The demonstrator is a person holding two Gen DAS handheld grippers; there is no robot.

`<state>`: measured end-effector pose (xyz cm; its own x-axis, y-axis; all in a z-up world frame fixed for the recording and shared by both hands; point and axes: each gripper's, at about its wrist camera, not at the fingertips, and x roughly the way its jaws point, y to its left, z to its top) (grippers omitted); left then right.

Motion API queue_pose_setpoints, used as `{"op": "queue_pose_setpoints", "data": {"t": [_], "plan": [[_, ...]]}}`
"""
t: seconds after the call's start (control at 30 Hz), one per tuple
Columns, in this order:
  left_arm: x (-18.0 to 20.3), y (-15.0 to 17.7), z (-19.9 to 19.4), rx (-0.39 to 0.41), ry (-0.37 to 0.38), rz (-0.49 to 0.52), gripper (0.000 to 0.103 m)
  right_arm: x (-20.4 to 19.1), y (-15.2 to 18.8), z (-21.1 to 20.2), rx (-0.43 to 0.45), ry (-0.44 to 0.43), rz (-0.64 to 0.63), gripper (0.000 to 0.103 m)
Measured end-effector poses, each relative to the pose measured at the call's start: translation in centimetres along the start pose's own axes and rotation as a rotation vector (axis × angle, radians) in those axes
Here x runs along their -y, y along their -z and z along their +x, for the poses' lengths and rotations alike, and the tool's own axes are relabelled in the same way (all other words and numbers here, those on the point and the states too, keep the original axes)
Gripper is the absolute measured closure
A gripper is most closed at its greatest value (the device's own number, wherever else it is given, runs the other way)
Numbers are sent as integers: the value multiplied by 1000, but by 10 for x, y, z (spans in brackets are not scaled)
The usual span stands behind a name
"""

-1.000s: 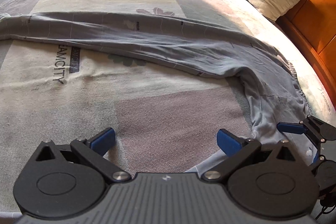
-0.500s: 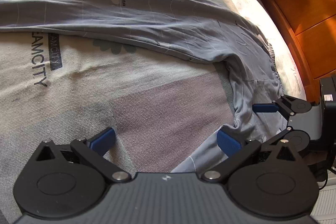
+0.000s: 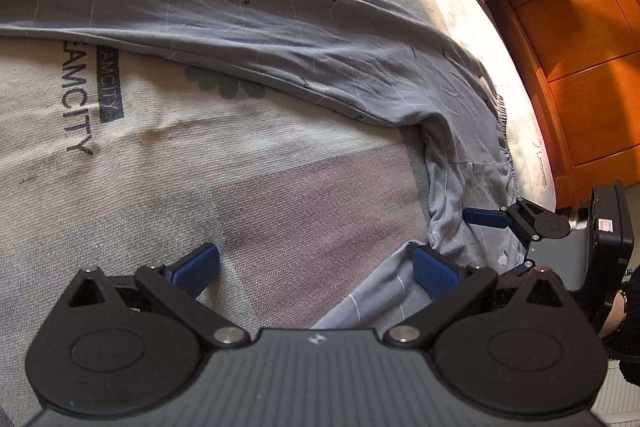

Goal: Fold clothes

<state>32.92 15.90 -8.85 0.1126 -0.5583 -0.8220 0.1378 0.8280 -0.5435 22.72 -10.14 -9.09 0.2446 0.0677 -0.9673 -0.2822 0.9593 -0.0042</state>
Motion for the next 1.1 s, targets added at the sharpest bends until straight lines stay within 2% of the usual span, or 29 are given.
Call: {"op": "queue_pose_setpoints", "data": {"t": [0.03,0.13,0.2,0.3,0.4,0.47,0.6,0.7,0.8,0.93,1.03,1.1], "plan": [[-3,-3,-9,21,-22,-9,1,2,-9,-6,-31,-9,-4,0],[-20,-13,-47,127,-102,2,1,1,-21,-40,49,-37,-38,0],[-42,-24,-70,196,-191,11,1,-8,-38,-52,134,-33,-102,0],[-82,-42,-95,283,-276,-21,1,-38,-89,-40,228,-73,-187,0],[-119,-60,-115,358,-339,-41,1,-80,-138,-20,305,-174,-254,0],[-136,-72,-121,388,-347,-24,1,-114,-168,-8,352,-250,-294,0],[-168,-97,-127,437,-369,17,1,-175,-211,13,418,-325,-373,0],[-188,-99,-120,415,-352,4,1,-204,-227,30,394,-335,-364,0],[-208,-98,-112,391,-331,-16,1,-217,-228,47,265,-377,-338,0],[-211,-86,-126,387,-292,-37,1,-213,-226,37,224,-406,-387,0],[-218,-85,-143,455,-249,-20,1,-203,-243,25,216,-451,-401,4],[-225,-89,-150,492,-236,-4,1,-198,-266,18,242,-466,-410,15]]}}
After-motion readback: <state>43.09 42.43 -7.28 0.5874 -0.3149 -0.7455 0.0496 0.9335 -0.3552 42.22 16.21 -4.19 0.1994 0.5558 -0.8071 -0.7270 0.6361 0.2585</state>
